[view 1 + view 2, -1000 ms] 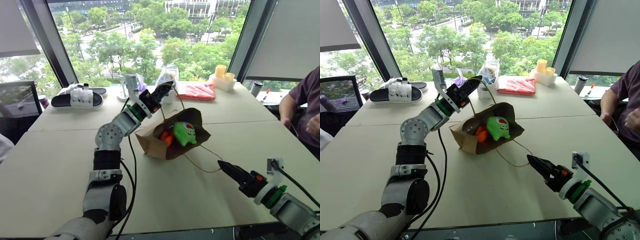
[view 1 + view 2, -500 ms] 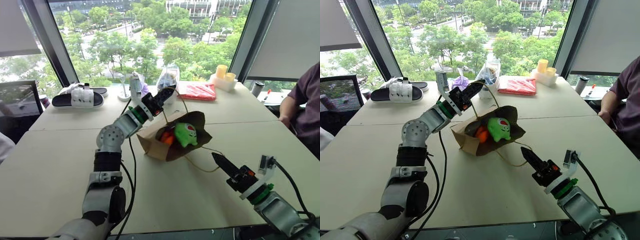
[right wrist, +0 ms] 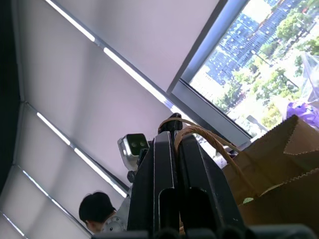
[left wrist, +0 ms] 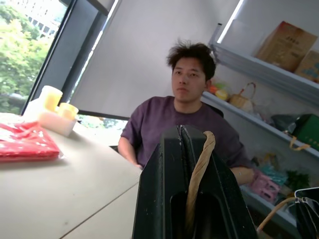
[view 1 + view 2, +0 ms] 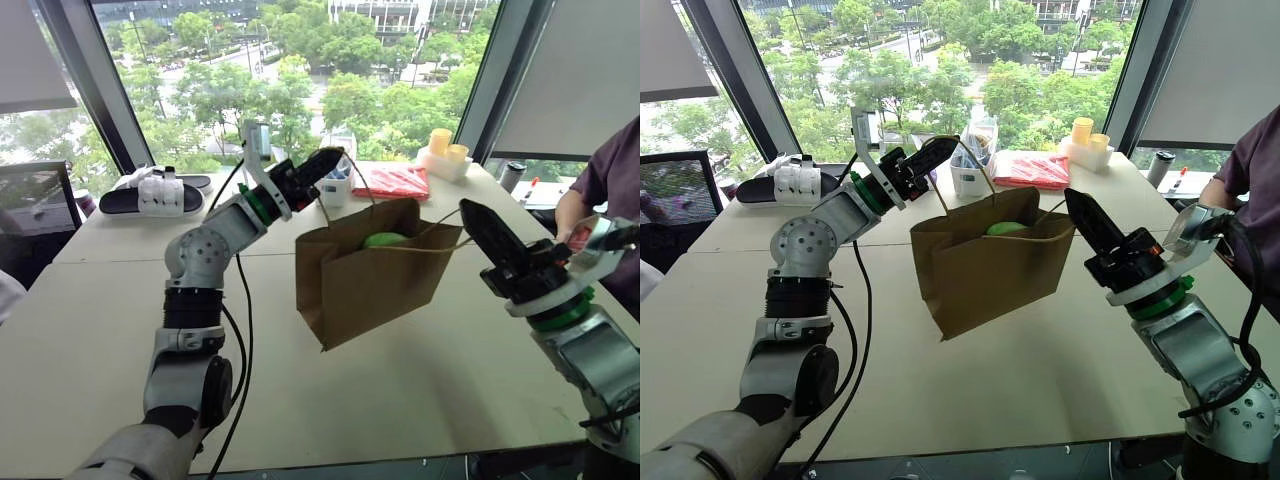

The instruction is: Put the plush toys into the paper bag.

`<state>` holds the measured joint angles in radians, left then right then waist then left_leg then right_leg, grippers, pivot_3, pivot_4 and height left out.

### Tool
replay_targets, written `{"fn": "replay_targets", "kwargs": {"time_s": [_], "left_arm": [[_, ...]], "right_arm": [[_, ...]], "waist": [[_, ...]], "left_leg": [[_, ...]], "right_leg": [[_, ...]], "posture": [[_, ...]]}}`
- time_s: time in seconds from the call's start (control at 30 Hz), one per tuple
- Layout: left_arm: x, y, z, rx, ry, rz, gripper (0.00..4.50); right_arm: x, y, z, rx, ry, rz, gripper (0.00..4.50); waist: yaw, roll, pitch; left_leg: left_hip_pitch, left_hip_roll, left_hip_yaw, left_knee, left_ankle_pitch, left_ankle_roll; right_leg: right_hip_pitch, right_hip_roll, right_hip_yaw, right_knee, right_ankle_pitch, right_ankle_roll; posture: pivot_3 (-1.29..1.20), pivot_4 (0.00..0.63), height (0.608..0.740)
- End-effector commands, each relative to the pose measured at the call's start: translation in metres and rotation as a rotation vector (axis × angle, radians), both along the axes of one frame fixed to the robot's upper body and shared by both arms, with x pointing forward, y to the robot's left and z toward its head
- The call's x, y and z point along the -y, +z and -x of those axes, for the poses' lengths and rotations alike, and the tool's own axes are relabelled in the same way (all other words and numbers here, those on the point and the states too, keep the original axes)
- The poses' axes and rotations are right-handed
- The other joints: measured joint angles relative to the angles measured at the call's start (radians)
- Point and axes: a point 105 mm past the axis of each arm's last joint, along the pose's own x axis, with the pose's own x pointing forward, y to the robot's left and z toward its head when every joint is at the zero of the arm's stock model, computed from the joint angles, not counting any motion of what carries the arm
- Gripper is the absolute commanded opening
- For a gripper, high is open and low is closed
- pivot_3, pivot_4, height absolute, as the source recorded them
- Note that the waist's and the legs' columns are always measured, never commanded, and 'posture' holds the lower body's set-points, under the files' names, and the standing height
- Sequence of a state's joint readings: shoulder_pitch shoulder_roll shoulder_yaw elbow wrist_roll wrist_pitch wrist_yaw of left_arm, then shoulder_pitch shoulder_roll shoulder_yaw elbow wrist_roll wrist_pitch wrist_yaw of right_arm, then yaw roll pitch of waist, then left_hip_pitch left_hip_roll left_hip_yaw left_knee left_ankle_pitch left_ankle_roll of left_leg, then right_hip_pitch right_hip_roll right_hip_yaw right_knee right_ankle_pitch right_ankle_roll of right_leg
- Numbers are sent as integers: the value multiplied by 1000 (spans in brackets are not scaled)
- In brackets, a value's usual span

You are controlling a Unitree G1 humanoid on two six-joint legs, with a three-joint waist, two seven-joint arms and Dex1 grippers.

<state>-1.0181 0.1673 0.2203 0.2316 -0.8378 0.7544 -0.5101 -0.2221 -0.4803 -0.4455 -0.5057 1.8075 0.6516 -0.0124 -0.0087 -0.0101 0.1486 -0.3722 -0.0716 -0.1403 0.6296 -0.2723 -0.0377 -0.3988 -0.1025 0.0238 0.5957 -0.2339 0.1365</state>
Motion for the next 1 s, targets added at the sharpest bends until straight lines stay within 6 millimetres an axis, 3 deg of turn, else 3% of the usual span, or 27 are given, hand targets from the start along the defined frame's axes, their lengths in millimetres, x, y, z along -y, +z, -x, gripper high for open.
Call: {"fn": "replay_targets", "kwargs": {"time_s": [0.03,0.17,0.27,0.5,0.67,0.8,1.0], "left_arm": [[6,-2,2,6,-6,-1,0],[8,-21,-2,-64,-9,12,0],[4,-32,-7,-111,1,23,865],[-6,-23,-10,-131,-15,75,4321],[-20,-24,-10,-118,-20,54,4471],[-53,-24,1,-49,-64,2,4471],[-77,-51,-6,-67,12,-124,4471]], "right_arm": [[-3,-8,-3,-20,-5,23,29],[-8,-19,-2,-45,8,47,29],[-7,-22,0,-43,-2,58,888],[-11,-23,3,-47,15,90,4434],[-19,-29,8,-44,50,154,4443],[-31,-55,8,-101,89,270,4443],[-42,-72,7,-122,129,344,4443]], "waist": [[0,0,0],[-1,0,0],[-3,0,0],[-2,0,0],[-2,0,0],[-11,0,0],[2,0,0]], "left_leg": [[0,0,0,0,0,0],[0,0,0,0,0,0],[0,0,0,0,0,0],[0,0,0,0,0,0],[0,0,0,0,0,0],[1,0,0,0,0,0],[1,0,0,1,0,0]], "right_leg": [[0,0,0,0,0,0],[-1,0,0,1,0,0],[0,0,0,1,0,0],[0,0,0,1,0,0],[-1,0,0,1,0,0],[-1,1,0,2,0,0],[-1,1,0,2,0,0]], "posture": [[0,150,740],[0,150,740],[0,150,740],[0,150,740],[0,150,740],[0,150,740],[0,150,740]]}}
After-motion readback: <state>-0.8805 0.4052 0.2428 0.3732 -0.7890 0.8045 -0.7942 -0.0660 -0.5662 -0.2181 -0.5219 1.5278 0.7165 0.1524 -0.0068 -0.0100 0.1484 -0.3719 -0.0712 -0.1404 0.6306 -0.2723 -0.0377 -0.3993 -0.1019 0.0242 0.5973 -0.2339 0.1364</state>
